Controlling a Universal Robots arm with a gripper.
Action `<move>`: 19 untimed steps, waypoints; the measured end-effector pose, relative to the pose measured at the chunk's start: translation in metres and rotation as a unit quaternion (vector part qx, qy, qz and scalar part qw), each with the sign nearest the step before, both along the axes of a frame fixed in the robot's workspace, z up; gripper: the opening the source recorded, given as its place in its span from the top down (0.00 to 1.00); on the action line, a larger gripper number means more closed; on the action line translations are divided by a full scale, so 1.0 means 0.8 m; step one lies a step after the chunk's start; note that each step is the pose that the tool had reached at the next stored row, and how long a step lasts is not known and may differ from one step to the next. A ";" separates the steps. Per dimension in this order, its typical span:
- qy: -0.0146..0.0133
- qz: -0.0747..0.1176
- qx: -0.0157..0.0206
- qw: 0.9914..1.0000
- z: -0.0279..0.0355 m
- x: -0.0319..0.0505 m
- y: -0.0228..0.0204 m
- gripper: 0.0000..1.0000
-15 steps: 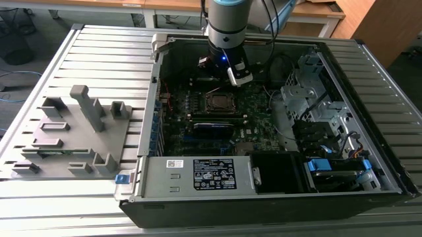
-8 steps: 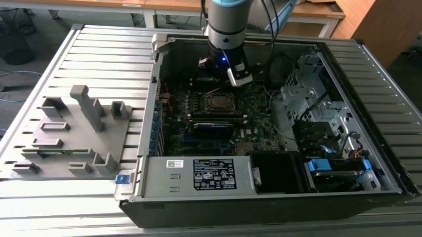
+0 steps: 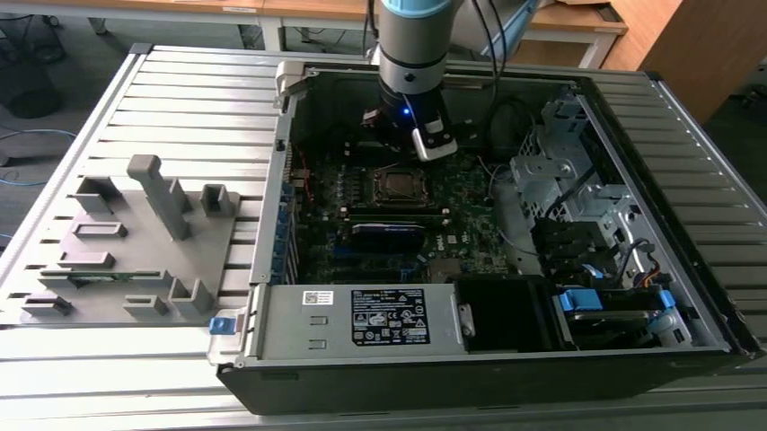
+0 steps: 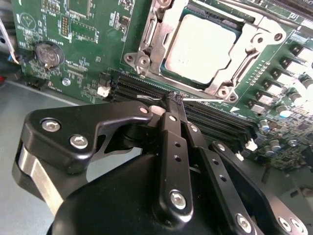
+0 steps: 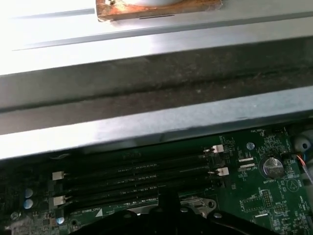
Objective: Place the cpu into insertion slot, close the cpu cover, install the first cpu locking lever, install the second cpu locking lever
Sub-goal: 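Install the first cpu locking lever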
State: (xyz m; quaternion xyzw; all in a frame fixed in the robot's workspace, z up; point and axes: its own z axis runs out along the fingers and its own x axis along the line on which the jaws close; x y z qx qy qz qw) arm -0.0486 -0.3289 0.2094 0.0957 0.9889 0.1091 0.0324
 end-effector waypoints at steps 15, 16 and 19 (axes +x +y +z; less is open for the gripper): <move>0.000 -0.045 -0.011 0.999 -0.0020 0.002 0.0107 0.89; 0.000 -0.045 -0.011 0.999 -0.0020 0.002 0.0108 0.89; 0.000 -0.045 -0.011 0.999 -0.0020 0.002 0.0109 0.89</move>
